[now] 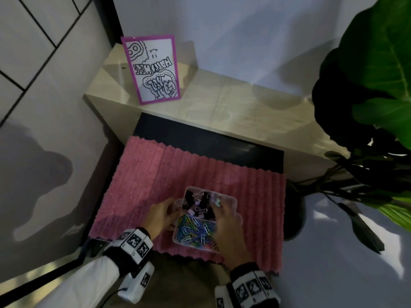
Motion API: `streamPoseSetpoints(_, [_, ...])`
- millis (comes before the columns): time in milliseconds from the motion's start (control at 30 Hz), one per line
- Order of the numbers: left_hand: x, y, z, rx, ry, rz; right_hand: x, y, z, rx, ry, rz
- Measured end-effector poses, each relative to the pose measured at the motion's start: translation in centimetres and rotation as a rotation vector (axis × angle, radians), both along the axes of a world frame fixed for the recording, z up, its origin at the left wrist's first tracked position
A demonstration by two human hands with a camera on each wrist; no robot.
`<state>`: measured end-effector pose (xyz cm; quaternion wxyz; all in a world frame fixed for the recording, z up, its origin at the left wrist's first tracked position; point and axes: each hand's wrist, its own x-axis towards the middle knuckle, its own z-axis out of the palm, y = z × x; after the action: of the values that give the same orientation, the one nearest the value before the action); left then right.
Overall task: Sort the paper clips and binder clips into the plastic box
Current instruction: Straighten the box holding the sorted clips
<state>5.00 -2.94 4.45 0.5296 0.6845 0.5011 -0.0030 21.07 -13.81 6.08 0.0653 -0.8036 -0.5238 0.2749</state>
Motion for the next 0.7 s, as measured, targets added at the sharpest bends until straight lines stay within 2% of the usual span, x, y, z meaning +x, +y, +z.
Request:
streamPoseSetpoints(100, [-0.7, 0.1, -0.4, -0.018, -0.011, 0.008, 1.7, -2.8, 0.5, 0.137, 0.015, -0.441])
streamPoseSetpoints(167, [-1.2, 0.1, -0.6, -0.090, -0.021, 0.031, 3.0, -4.4, -0.2, 0.065, 0.164, -0.659])
streamPoseSetpoints(233, [-1.3, 0.0, -0.5, -0.137, -0.044, 0.017, 3.2, -5.0, -1.0, -0.068, 0.368, -0.666])
streamPoseSetpoints(267, [-1.2, 0.0, -0.5, -0.134, -0.054, 0.016, 3.1, -5.0, -1.4, -0.084, 0.407, -0.633])
streamPoseSetpoints(467, [-0.8, 3.0, 0.0, -0.086, -0.078, 0.065, 3.4, -2.8, -1.3, 0.109, 0.483, -0.587])
streamPoseSetpoints(700, [-0.6, 6.6, -1.2, -0.192, -0.075, 0.164, 4.7, 1.8, -3.5, 0.143, 0.565, -0.594])
